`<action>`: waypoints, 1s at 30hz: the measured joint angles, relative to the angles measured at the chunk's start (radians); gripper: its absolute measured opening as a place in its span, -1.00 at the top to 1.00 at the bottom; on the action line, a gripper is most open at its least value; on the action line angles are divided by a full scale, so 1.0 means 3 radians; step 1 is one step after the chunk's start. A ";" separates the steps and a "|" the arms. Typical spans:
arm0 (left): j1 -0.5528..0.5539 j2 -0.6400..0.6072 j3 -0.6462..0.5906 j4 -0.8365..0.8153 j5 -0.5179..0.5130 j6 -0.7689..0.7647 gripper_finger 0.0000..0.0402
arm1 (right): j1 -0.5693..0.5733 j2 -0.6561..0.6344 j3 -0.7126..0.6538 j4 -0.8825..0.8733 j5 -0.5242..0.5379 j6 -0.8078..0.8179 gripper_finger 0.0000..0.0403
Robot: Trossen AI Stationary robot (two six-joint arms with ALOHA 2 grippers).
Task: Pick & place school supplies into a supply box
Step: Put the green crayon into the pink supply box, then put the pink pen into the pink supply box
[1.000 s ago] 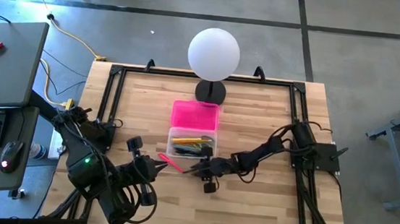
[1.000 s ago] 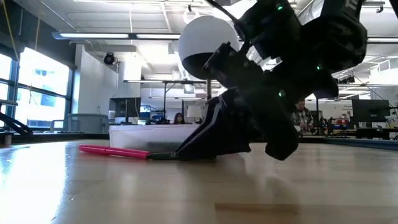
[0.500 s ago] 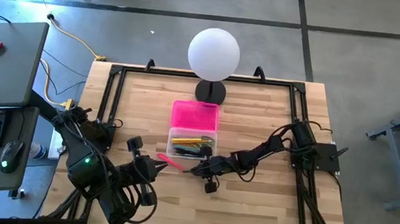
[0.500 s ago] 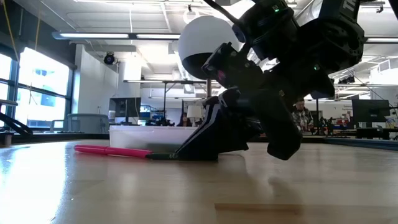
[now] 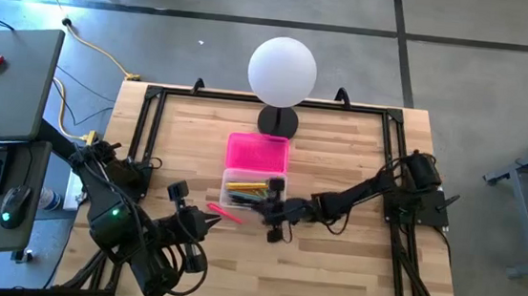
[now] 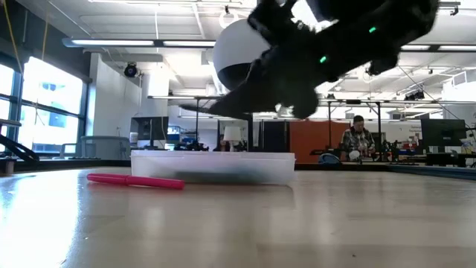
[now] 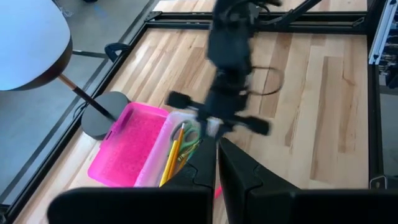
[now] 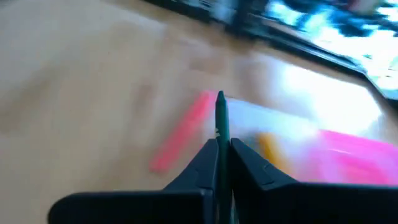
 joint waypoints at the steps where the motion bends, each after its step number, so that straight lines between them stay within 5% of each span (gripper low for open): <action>1: 0.0001 0.0000 0.0000 0.0000 0.0000 0.0000 0.75 | -0.0061 -0.0008 0.0000 -0.0037 0.0077 -0.0049 0.93; 12: 0.0001 0.0000 0.0000 0.0001 0.0000 -0.0020 0.75 | -0.0646 0.0013 -0.0005 -0.0361 -0.0490 0.0487 0.90; 21: 0.0001 0.0018 0.0000 0.0001 0.0109 -0.0074 0.75 | -0.0335 0.0013 -0.0002 0.0060 -0.0331 0.0264 0.63; 30: 0.0002 0.0018 0.0000 0.0002 0.0052 -0.0070 0.75 | 0.0211 0.0181 0.0261 0.0129 -0.0031 0.0490 0.57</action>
